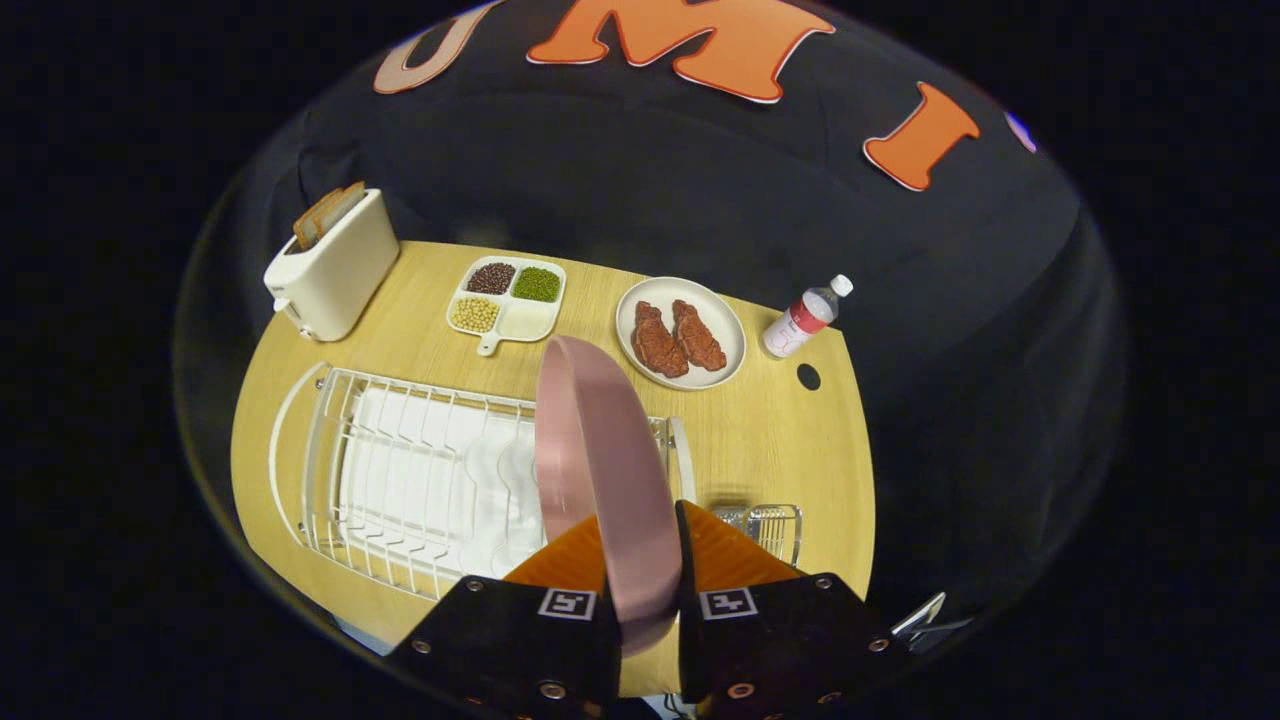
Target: Take the plate from the dish rack, then take the spoon from the basket and place it into the plate.
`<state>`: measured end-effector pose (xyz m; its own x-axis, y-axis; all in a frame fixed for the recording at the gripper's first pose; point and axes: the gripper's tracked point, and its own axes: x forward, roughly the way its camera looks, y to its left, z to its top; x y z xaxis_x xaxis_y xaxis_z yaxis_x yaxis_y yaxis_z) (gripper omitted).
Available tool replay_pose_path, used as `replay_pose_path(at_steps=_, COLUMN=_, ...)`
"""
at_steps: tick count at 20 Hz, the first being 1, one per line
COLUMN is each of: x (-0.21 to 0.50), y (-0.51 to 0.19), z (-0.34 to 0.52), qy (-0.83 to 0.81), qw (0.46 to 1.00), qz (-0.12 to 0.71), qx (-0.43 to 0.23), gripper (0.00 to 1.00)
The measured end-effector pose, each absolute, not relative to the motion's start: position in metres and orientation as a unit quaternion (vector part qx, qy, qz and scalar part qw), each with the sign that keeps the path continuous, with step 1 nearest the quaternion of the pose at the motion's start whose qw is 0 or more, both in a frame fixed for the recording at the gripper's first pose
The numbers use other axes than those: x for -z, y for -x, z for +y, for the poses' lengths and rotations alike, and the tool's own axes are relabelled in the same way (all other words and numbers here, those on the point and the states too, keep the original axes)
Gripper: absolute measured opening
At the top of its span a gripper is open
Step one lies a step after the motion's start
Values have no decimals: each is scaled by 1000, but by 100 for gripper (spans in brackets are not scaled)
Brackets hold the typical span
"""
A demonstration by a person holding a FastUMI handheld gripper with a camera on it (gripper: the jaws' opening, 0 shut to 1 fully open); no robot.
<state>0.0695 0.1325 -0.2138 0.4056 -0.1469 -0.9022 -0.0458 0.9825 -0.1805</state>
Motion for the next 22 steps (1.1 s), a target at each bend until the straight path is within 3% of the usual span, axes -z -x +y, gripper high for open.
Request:
replay_pose_path(at_steps=10, x=174, y=0, z=119, qy=-87, qw=832, qz=544, qx=-58, gripper=23)
replay_pose_path(at_steps=22, x=258, y=132, z=97, qy=-131, qw=758, qz=626, qx=-126, gripper=23)
